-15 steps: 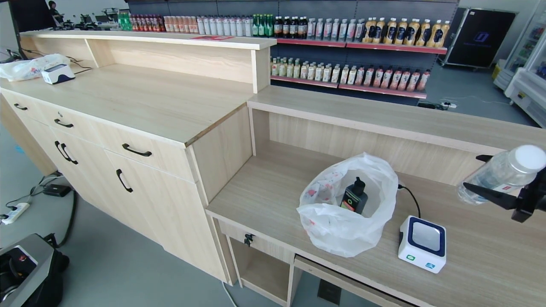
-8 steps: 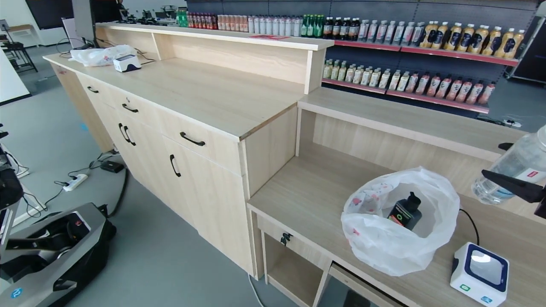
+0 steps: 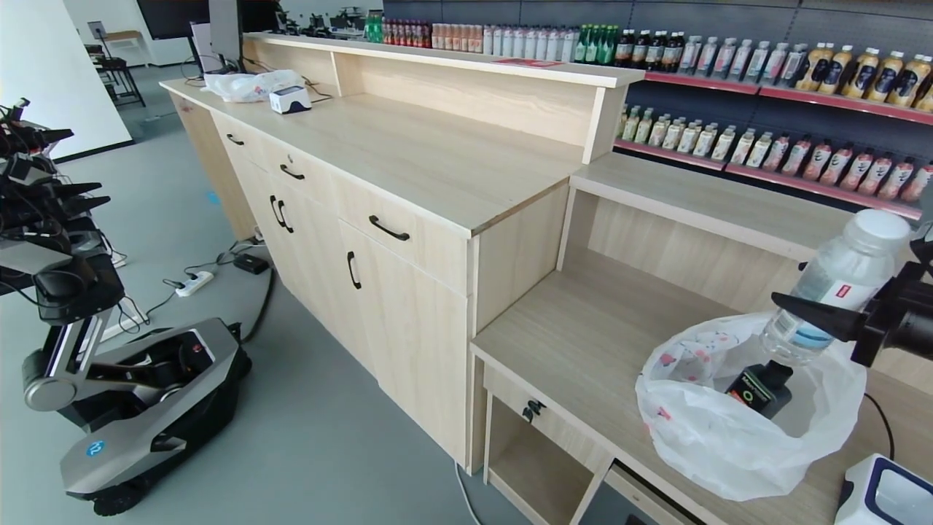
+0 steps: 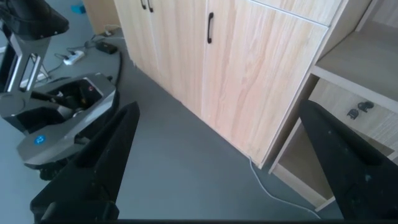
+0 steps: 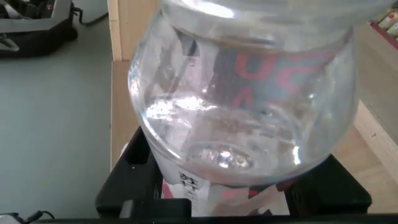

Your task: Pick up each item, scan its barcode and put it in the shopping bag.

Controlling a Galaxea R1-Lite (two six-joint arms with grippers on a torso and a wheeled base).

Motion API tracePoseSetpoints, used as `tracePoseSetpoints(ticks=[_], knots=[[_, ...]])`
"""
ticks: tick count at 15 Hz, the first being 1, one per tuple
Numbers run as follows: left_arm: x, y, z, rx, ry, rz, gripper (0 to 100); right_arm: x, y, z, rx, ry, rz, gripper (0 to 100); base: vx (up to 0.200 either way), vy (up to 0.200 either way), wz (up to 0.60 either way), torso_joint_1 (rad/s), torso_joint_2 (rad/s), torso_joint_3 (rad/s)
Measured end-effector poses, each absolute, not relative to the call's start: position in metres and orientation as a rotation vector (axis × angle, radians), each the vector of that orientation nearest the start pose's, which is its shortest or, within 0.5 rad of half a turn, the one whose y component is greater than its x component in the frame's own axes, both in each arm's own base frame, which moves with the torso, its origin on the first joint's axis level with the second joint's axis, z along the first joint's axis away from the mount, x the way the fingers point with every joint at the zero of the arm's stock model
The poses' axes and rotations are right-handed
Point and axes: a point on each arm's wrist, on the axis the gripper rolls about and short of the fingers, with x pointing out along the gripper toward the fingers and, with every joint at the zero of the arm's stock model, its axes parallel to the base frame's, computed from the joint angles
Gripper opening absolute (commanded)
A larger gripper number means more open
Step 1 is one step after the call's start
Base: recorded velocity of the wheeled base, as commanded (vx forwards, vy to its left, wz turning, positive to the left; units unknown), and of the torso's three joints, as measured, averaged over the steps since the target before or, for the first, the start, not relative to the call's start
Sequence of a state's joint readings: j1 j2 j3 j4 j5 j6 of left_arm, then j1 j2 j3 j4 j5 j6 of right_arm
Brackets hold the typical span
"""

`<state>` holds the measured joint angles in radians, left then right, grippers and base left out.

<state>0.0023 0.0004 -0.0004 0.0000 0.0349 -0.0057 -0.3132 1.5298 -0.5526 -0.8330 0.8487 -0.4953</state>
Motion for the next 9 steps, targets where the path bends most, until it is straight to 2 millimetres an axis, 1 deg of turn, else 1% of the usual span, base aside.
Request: tracePoseSetpoints(ticks=[4, 7, 9], knots=[[-0.023, 0.001, 0.075, -0.006, 0.0, 0.038, 100, 0.258, -0.066, 0.151, -0.335, 0.089, 0.569, 0, 0.0, 0.0, 0.0, 0.0, 0.0, 0.0], [-0.023, 0.001, 0.075, -0.006, 0.0, 0.038, 100, 0.272, -0.073, 0.136, -0.338, 0.087, 0.563, 0, 0.0, 0.0, 0.0, 0.0, 0.0, 0.0], [-0.023, 0.001, 0.075, -0.006, 0.0, 0.038, 100, 0.277, -0.08, 0.125, -0.325, 0.11, 0.55, 0, 0.0, 0.0, 0.0, 0.0, 0.0, 0.0]])
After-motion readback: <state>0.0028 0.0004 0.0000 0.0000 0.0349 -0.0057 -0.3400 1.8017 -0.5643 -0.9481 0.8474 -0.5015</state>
